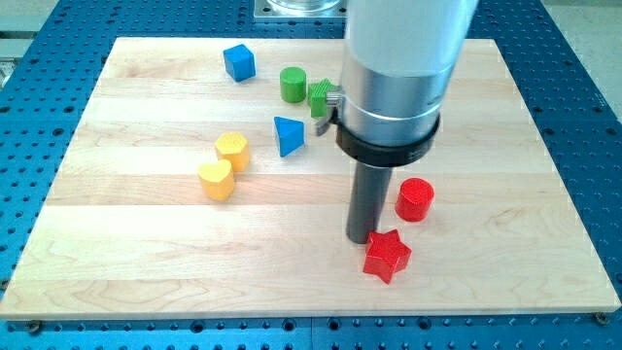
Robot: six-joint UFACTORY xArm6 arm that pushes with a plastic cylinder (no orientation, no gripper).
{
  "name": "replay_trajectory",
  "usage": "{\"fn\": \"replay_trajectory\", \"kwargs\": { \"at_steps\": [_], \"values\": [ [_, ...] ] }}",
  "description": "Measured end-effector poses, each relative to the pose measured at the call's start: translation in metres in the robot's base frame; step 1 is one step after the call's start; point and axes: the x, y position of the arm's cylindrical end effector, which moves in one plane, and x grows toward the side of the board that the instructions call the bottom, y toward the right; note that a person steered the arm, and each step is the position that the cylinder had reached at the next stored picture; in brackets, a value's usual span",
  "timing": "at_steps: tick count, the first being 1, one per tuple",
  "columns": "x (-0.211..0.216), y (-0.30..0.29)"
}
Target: Push the red star to the bottom right side of the board
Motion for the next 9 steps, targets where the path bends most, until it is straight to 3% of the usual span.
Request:
{"fn": "replay_trajectory", "kwargs": {
  "at_steps": [1,2,3,5,6,7,9],
  "values": [
    [0.005,-0.025],
    [0.020,-0.014],
    [0.027,0.083],
    [0.047,0.013],
    [0.076,0.031],
    [0.076,0.111],
    [0.069,0.166]
  ]
}}
